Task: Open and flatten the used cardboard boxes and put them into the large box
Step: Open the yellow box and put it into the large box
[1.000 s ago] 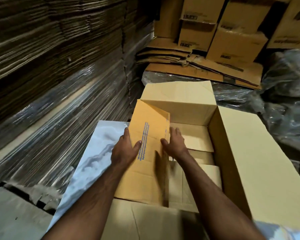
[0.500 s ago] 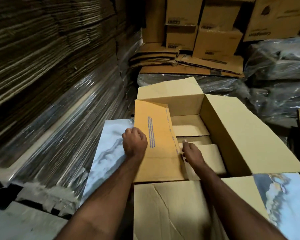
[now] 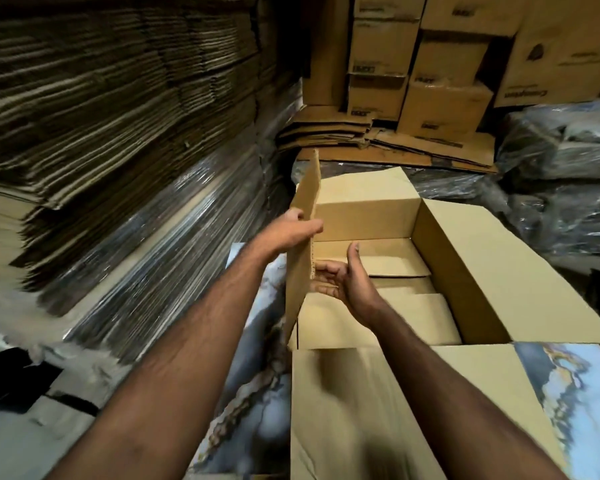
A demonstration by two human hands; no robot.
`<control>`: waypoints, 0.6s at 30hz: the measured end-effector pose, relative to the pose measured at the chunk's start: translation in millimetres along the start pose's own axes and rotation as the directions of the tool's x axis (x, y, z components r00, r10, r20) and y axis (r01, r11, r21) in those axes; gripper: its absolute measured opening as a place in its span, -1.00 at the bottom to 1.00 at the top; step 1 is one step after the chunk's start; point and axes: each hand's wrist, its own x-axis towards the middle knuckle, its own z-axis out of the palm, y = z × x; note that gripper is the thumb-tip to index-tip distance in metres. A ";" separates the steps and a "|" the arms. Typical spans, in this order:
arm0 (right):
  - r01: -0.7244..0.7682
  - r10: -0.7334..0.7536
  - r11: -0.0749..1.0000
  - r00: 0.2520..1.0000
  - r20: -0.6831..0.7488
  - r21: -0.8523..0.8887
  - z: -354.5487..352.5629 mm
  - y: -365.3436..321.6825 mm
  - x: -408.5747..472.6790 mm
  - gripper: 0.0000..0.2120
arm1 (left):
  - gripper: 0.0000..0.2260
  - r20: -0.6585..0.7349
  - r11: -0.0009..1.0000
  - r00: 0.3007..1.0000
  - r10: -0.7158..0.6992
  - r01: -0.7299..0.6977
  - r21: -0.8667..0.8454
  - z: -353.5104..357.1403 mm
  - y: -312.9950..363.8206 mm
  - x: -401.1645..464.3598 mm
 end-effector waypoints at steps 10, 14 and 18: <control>0.052 -0.137 0.893 0.977 -0.161 -0.446 -12.7 33.1 -5.9 -0.63 | -0.40 -0.466 0.783 0.878 -0.115 0.368 0.501 -69.1 -55.5 -13.2; 0.066 -0.194 0.788 0.970 -0.146 -0.612 -21.7 37.6 0.7 -0.71 | -0.10 -0.548 0.712 0.830 -0.106 0.448 0.541 -40.2 -78.4 -9.0; 0.014 -0.249 0.580 0.955 -0.161 -0.815 -32.4 44.9 -3.7 -0.67 | 0.00 -0.466 0.625 0.866 -0.183 0.469 0.624 -13.0 -105.5 -3.4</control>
